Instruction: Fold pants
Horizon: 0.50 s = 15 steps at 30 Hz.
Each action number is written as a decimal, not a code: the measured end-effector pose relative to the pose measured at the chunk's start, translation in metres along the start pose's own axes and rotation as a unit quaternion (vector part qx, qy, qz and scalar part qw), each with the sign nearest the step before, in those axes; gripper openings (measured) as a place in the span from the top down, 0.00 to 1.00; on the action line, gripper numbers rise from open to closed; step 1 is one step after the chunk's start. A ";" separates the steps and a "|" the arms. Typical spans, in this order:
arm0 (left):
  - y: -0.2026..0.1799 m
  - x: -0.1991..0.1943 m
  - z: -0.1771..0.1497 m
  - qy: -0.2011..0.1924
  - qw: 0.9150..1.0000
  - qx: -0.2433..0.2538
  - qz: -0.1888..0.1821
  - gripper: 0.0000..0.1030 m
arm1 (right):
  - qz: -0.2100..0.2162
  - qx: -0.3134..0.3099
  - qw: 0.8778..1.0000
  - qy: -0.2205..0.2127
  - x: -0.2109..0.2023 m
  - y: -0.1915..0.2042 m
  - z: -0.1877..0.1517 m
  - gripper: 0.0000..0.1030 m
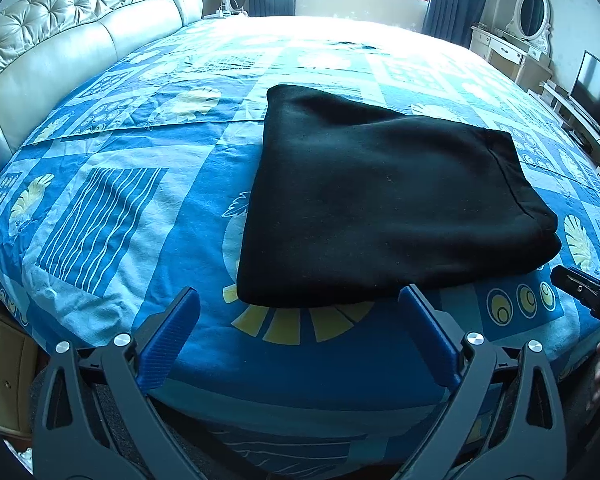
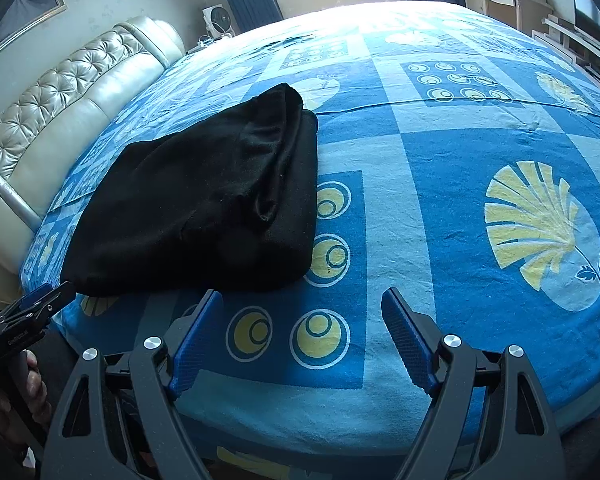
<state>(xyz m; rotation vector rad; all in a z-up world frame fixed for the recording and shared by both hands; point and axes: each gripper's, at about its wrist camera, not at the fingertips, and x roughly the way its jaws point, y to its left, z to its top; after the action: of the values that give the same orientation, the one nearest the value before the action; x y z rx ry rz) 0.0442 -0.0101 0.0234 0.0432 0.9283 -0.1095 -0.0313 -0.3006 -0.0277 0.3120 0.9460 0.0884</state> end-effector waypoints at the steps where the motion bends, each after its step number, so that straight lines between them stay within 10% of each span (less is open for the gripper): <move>1: 0.000 0.000 0.000 0.000 1.000 0.001 -0.001 0.03 | 0.000 0.001 1.000 0.001 0.000 0.000 0.000 0.22; 15: 0.000 0.002 0.000 0.005 1.000 0.009 0.014 0.03 | 0.005 -0.001 1.000 0.009 0.004 0.003 -0.003 0.22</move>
<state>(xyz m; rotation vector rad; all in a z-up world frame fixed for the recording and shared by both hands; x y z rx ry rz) 0.0455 -0.0105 0.0215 0.0748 0.9367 -0.0914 -0.0316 -0.2965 -0.0315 0.3151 0.9633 0.1007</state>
